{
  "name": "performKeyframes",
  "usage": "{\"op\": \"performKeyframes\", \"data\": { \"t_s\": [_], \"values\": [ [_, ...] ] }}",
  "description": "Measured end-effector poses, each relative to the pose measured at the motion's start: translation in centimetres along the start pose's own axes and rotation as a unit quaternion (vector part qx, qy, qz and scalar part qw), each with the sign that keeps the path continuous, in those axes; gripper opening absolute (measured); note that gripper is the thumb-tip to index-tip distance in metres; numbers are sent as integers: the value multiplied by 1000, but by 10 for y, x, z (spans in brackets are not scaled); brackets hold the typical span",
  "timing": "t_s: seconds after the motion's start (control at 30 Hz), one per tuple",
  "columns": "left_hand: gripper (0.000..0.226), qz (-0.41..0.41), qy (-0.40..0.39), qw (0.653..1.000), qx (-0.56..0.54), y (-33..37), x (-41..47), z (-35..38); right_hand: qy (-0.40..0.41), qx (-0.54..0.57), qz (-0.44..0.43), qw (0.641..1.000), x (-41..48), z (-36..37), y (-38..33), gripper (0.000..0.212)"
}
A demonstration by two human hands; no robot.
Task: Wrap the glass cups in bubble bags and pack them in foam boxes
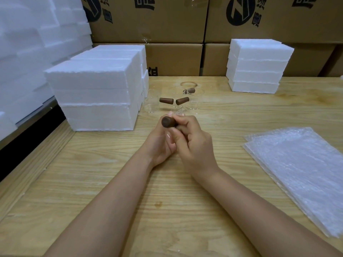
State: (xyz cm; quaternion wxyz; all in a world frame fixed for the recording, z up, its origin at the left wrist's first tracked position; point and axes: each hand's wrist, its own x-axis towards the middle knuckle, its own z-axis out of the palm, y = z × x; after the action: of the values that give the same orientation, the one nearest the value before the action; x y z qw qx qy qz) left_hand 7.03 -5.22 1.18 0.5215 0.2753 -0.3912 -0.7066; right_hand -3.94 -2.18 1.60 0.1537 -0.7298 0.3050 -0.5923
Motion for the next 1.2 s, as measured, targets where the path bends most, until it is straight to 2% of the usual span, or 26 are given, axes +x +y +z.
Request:
{"op": "performKeyframes", "data": {
  "t_s": [0.13,0.27,0.5,0.6,0.67,0.77,0.87,0.97,1.1,1.2],
  "values": [
    [41,19,18,999,28,0,2,0,-4,32,43,999,1,-1,-1,26],
    [31,59,29,996,65,2,2,3,-18,81,100,992,4,-3,-3,18],
    [42,115,126,985,29,2,4,4,26,222,198,954,11,-2,-1,7],
    [41,110,144,983,22,2,5,5,41,260,211,941,13,-3,1,15],
    [49,107,154,982,13,2,3,5,54,274,217,935,13,-4,2,18],
    [35,116,124,985,-16,1,3,2,79,256,229,936,14,-6,6,20],
    [58,130,121,984,-3,-1,1,5,122,195,261,938,15,-10,14,23],
    [75,144,135,977,78,-5,0,12,166,142,307,926,17,-14,24,28],
    [81,167,138,959,182,-14,2,15,208,119,349,906,22,-19,34,34],
    [80,172,127,950,229,-18,3,13,208,100,353,907,23,-22,38,34]
  ]
}}
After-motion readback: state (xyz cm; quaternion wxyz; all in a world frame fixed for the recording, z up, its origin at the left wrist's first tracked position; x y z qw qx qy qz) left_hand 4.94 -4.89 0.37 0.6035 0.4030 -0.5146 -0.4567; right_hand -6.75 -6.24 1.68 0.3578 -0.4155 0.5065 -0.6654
